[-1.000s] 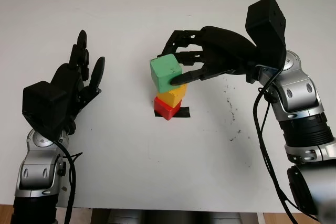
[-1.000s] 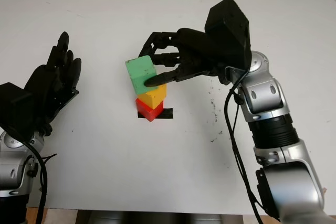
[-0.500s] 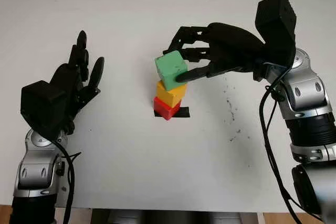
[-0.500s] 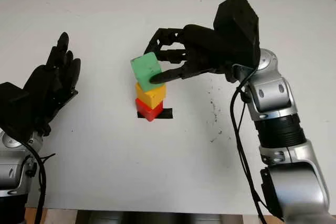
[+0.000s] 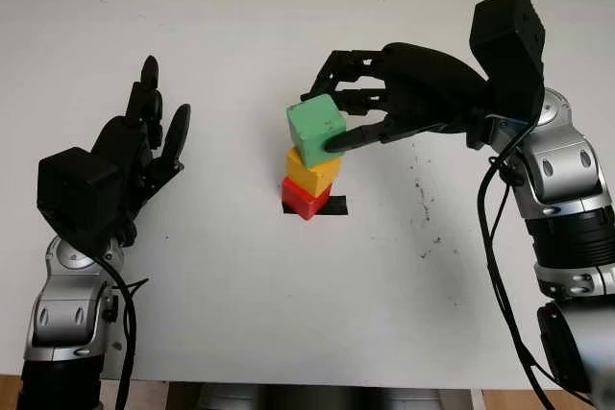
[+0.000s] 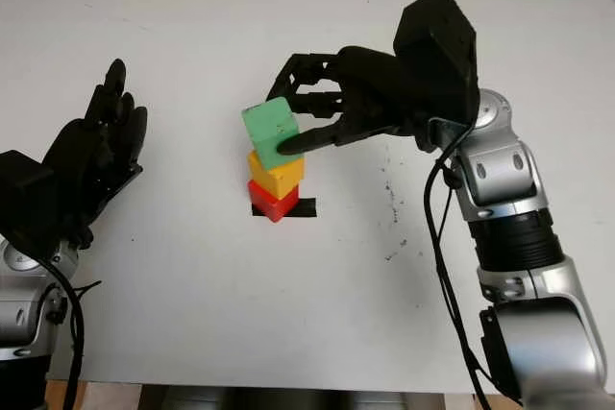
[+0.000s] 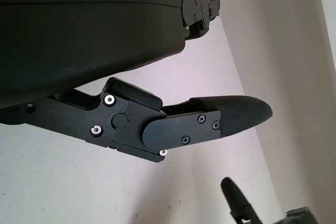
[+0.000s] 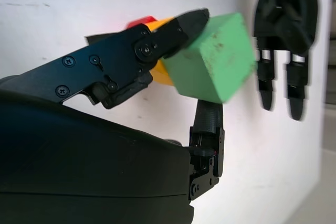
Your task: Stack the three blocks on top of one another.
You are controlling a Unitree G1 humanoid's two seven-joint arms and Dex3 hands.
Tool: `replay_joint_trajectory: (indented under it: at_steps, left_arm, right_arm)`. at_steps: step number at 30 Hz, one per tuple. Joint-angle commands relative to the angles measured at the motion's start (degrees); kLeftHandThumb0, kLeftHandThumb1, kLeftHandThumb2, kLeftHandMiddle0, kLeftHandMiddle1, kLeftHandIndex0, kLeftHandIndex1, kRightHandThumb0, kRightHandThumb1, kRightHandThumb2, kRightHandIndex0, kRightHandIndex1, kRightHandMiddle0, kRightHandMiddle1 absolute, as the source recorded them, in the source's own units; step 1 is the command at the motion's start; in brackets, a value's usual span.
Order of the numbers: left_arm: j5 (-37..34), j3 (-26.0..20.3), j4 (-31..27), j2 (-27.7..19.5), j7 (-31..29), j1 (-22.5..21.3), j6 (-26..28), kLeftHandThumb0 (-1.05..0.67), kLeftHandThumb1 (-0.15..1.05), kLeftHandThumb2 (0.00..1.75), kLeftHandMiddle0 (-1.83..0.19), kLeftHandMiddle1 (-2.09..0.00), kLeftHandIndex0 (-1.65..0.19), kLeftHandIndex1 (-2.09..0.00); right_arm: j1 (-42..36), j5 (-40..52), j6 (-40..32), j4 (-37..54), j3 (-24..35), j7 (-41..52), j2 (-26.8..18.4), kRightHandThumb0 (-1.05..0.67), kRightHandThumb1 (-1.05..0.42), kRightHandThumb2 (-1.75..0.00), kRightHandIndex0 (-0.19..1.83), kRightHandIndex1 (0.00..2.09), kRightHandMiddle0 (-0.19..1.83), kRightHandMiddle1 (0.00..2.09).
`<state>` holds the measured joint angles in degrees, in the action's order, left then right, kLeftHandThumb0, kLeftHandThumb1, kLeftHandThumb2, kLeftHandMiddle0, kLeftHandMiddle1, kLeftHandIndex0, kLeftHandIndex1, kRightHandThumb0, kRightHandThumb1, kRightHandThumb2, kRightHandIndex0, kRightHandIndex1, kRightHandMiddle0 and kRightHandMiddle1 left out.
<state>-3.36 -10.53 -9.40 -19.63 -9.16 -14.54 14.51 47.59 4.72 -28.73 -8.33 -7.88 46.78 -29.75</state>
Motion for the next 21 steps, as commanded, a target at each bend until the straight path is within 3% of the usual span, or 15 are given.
replay_joint_trajectory:
  at_steps: [1, 9, 14, 17, 21]
  left_arm:
    - [0.1, -0.4, -0.4, -0.3, 0.2, -0.1, -0.1, -0.80, 1.05, 0.58, 0.19, -0.04, 0.18, -0.03]
    - [-0.2, -0.5, -0.6, -0.3, -0.1, -0.1, 0.1, -0.79, 1.05, 0.58, 0.19, -0.04, 0.18, -0.04]
    - [-0.2, -0.5, -0.5, -0.3, 0.1, 0.0, 0.1, -0.79, 1.05, 0.58, 0.19, -0.05, 0.18, -0.04]
    - [-0.1, -0.6, -0.4, -0.5, -0.1, 0.1, 0.1, -0.80, 1.05, 0.57, 0.19, -0.05, 0.19, -0.04]
    - [-0.1, -0.6, 0.0, -0.2, 0.3, -0.2, -0.1, -0.80, 1.05, 0.57, 0.19, -0.04, 0.19, -0.04]
  right_arm:
    - [0.7, -0.4, -0.4, 1.5, -0.8, 0.8, -1.0, -0.60, -0.91, -0.05, 0.11, 0.01, 0.06, 1.11]
    - [1.0, -1.9, 0.3, 2.6, -2.3, 3.2, -2.5, -0.66, -0.89, -0.05, -0.10, 0.02, -0.04, 0.50]
    - [0.5, -1.5, 1.3, 3.0, -1.6, 4.9, -3.5, -0.68, -0.87, -0.05, -0.17, 0.02, -0.13, 0.33]
    - [-0.3, -1.2, 1.0, 5.1, -0.8, 5.8, -5.2, -0.74, -0.86, -0.05, -0.19, 0.00, -0.18, 0.13]
    - [-1.9, 3.4, 2.4, 6.9, 3.8, 8.0, -6.5, -0.85, -0.88, -0.06, -0.19, 0.00, -0.19, 0.01]
